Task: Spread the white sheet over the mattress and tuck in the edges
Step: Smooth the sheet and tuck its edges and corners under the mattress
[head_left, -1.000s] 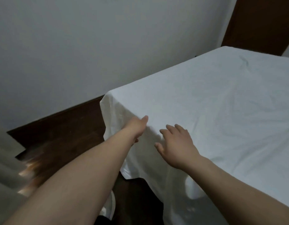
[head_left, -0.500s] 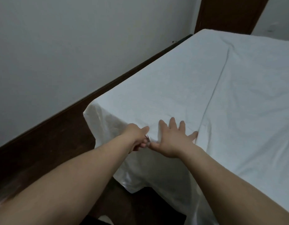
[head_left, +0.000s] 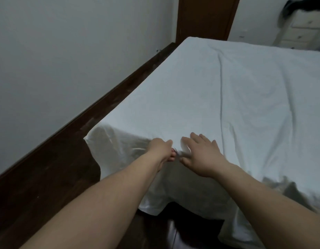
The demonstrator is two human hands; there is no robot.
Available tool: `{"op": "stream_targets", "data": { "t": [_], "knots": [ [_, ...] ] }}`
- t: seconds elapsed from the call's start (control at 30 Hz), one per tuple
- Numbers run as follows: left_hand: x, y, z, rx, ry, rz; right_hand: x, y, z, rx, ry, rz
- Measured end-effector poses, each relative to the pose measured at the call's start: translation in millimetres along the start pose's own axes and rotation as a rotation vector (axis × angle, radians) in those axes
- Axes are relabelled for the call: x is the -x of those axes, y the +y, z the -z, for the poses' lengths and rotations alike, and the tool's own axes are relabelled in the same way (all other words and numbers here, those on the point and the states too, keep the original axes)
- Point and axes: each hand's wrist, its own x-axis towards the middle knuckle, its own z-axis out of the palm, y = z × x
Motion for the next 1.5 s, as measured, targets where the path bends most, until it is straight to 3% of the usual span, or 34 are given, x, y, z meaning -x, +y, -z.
{"op": "stream_targets", "data": {
  "t": [0.13,0.27,0.43,0.57,0.63,0.7,0.77,0.93,1.1,1.2,1.27,1.33,1.43,1.5],
  "knots": [
    [5,4,9,0.071,0.024,-0.057,26,-11,7,-0.191,0.156,0.019],
    [16,6,26,0.186,0.148,-0.101,55,-1,-13,-0.146,0.308,0.005],
    [0,5,64,0.2,0.36,-0.096,52,10,-15,-0.21,0.214,-0.232],
    [-22,-1,93,0.228,0.575,-0.038,44,10,-20,-0.074,0.133,-0.175],
    [-29,-13,89,0.279,0.508,0.096,38,7,-18,-0.084,0.113,-0.17],
    [-16,-14,68,0.296,0.275,0.205,30,2,-13,-0.135,0.122,-0.172],
    [-14,-8,45,0.231,0.131,0.148,23,-4,-11,-0.145,0.113,-0.155],
    [-28,-7,28,0.143,0.256,0.037,20,-9,-18,-0.084,0.04,-0.125],
    [-32,13,69,0.084,0.383,-0.033,20,-10,-13,-0.113,0.093,-0.141],
    [-50,14,116,0.295,0.575,-0.092,22,-10,-8,-0.136,0.138,-0.166],
    [-49,4,131,0.423,0.616,-0.035,23,-9,-7,-0.109,0.139,-0.176],
    [-33,-1,122,0.44,0.469,0.064,23,-9,-9,-0.073,0.103,-0.173],
    [-11,-3,80,0.15,0.166,0.085,24,-11,-11,-0.064,0.043,-0.16],
    [-9,-3,58,0.022,0.141,0.024,25,-14,-10,-0.071,0.025,-0.158]
  ]
}}
